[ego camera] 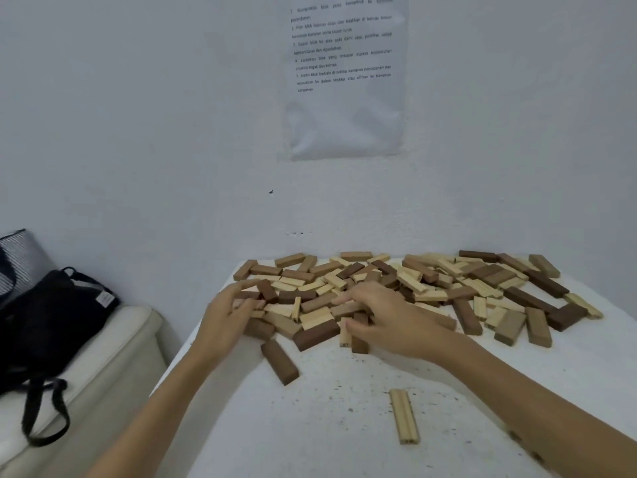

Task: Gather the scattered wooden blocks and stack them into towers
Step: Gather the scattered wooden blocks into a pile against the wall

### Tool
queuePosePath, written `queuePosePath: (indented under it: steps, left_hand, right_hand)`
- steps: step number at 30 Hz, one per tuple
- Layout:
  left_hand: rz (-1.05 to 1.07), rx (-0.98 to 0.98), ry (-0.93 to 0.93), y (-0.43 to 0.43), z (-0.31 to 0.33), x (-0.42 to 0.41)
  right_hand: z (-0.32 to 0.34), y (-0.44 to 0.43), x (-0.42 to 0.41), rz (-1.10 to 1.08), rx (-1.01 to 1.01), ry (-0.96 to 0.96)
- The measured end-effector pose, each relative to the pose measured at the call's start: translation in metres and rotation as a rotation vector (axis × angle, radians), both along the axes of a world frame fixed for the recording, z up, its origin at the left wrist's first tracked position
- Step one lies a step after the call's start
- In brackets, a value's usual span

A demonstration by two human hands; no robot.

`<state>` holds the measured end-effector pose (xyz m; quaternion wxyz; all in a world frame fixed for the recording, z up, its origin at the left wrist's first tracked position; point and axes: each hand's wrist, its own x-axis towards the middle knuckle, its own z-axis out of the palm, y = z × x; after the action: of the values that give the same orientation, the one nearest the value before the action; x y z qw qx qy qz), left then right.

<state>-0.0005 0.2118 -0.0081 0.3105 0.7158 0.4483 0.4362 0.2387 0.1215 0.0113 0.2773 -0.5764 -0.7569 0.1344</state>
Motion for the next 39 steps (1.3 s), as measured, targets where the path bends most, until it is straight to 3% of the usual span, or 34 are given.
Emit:
queuePosePath:
  steps: [10, 14, 19, 39]
  left_hand:
    - [-0.21, -0.292, 0.161, 0.032, -0.007, -0.034]
    - [-0.227, -0.225, 0.458, 0.045, -0.009, -0.045]
    - [-0.246, -0.098, 0.629, 0.05, -0.008, -0.049]
    - [-0.165, 0.052, 0.264, 0.025, -0.008, -0.055]
  right_hand:
    - [-0.01, 0.043, -0.012, 0.136, -0.174, -0.208]
    - [-0.017, 0.054, -0.009, 0.129, -0.178, -0.271]
    - [-0.018, 0.056, -0.01, 0.12, -0.129, -0.282]
    - [-0.023, 0.042, -0.019, 0.114, -0.078, 0.008]
